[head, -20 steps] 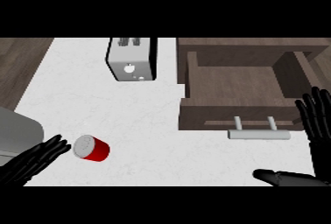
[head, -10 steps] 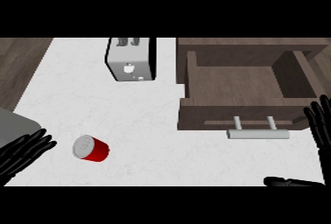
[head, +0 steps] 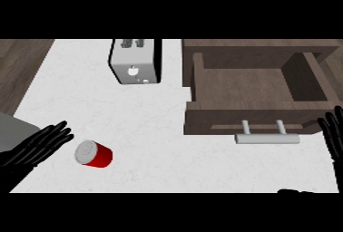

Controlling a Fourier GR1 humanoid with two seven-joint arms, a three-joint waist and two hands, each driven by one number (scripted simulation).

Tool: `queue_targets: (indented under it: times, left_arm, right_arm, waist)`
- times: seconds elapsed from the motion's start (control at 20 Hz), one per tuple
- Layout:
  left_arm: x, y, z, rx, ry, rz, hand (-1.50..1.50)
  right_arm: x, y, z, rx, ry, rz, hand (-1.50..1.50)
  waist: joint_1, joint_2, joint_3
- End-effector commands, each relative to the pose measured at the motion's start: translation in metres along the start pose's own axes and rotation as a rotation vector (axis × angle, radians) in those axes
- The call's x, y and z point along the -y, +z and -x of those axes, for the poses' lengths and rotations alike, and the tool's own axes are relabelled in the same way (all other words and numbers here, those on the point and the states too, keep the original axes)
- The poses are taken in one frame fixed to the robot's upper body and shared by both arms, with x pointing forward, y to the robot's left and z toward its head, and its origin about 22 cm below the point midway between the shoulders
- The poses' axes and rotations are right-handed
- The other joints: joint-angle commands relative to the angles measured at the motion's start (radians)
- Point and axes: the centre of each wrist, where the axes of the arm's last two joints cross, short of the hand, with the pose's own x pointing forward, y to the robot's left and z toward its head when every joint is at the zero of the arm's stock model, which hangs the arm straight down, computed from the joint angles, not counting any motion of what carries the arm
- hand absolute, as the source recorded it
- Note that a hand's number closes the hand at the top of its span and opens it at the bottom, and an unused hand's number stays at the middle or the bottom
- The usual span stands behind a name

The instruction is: Pick up the can, place it into the drawer and close the drawer

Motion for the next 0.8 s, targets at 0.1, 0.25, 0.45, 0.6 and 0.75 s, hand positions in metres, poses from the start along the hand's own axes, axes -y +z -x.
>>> queue_targets:
  times: [0.1, 0.25, 0.45, 0.6, 0.75]
  left_arm:
    - [0.015, -0.014, 0.026, -0.014, -0.02, -0.022, -1.5]
    - [-0.014, 0.009, 0.037, -0.005, 0.008, -0.014, -1.5]
    - [-0.001, -0.031, 0.053, -0.033, -0.019, -0.013, -1.5]
    - [-0.018, -0.006, 0.058, -0.026, -0.019, -0.018, -1.5]
    - [-0.01, -0.014, 0.087, -0.04, -0.015, -0.039, -1.5]
  right_arm:
    - [-0.006, -0.003, 0.008, 0.004, 0.005, 0.001, -1.5]
    - [0.009, 0.016, -0.011, 0.005, -0.004, 0.01, -1.5]
    - [0.002, -0.002, -0.004, 0.005, 0.012, 0.007, -1.5]
    - [-0.004, -0.015, 0.015, 0.01, -0.001, 0.001, -1.5]
    - [0.014, 0.004, 0.018, -0.005, 0.009, 0.006, -1.5]
  waist:
    - [0.003, 0.0, 0.0]
    - [0.0, -0.001, 0.0]
    - [0.0, 0.0, 0.0]
    - [0.003, 0.001, 0.0]
    - [0.0, 0.0, 0.0]
